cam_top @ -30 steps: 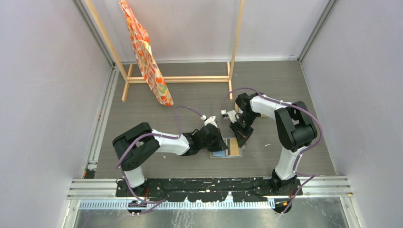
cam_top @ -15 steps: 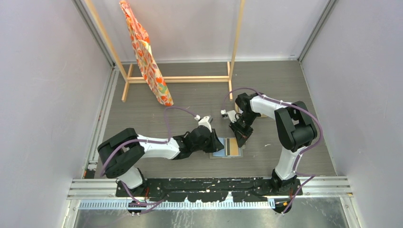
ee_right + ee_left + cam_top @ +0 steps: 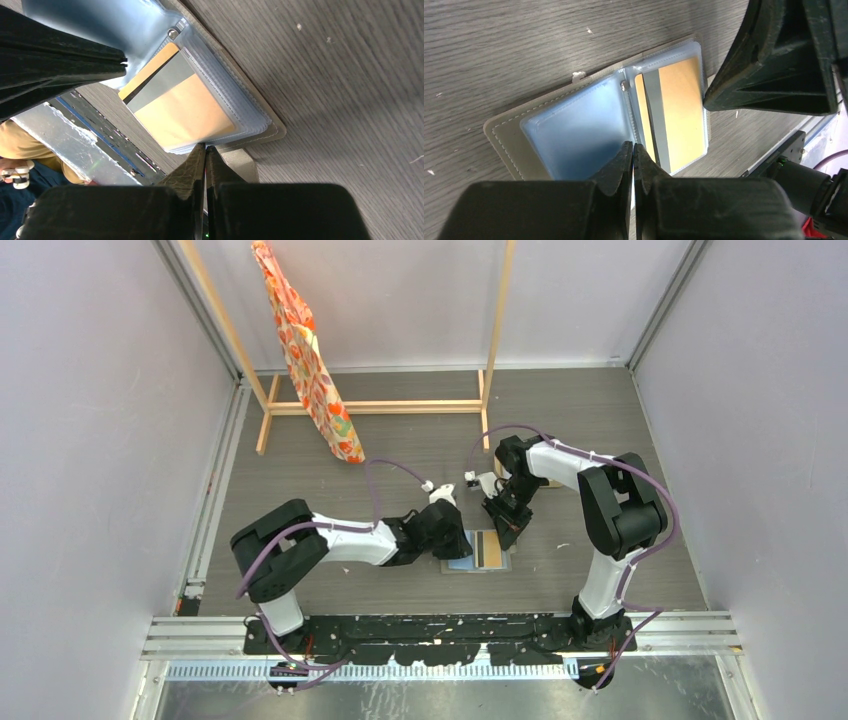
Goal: Put the credit cards into the card holder
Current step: Insert the credit card into the card holder, then pick up the credit card from the storage box.
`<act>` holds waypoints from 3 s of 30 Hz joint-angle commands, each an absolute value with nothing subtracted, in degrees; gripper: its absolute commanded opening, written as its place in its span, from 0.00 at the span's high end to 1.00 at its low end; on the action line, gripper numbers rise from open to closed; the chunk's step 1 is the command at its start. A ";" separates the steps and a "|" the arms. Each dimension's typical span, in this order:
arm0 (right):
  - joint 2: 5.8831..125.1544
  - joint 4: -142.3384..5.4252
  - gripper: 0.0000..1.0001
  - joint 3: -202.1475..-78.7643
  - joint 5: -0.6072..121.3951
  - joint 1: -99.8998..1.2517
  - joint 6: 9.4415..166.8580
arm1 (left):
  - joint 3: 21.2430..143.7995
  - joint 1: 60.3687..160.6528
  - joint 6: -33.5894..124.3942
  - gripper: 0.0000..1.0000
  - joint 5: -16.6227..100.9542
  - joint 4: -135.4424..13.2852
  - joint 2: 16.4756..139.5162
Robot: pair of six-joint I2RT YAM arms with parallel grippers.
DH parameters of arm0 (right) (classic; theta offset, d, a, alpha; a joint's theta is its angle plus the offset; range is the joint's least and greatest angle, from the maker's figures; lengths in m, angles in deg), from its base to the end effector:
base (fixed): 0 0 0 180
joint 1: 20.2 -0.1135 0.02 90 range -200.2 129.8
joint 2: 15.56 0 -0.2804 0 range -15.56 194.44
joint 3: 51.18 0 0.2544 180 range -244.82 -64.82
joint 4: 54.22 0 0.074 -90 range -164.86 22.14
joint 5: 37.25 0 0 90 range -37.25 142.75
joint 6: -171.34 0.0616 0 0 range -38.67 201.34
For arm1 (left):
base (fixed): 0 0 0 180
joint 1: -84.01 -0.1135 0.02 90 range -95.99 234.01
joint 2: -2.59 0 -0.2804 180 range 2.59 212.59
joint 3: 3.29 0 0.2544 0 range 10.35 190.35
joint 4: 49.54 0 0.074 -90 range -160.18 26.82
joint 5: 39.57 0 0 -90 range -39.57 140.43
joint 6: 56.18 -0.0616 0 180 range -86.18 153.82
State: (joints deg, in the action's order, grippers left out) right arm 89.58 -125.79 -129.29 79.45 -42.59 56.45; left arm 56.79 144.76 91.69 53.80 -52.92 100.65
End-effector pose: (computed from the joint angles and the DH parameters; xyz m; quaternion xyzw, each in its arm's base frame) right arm 0.2674 0.1401 0.1410 0.3732 -0.8958 -0.2318 0.0679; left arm 0.1798 -0.3137 0.1450 0.0108 0.9109 -0.3403 0.2331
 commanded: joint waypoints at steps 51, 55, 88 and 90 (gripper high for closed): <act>99.54 -104.59 0.49 -153.66 84.00 -19.20 78.13 | 42.94 137.50 69.51 0.07 55.65 -29.34 75.22; 100.57 -105.71 0.49 -153.55 83.96 -20.02 77.49 | 42.10 137.53 70.30 0.07 54.14 -27.16 76.73; 101.91 -108.16 0.78 -152.49 78.90 -20.20 76.26 | 37.17 137.49 72.67 0.07 55.70 -20.73 78.18; 101.51 -108.12 0.84 -152.49 79.13 -20.20 76.24 | 37.15 137.44 72.67 0.07 55.79 -20.73 78.18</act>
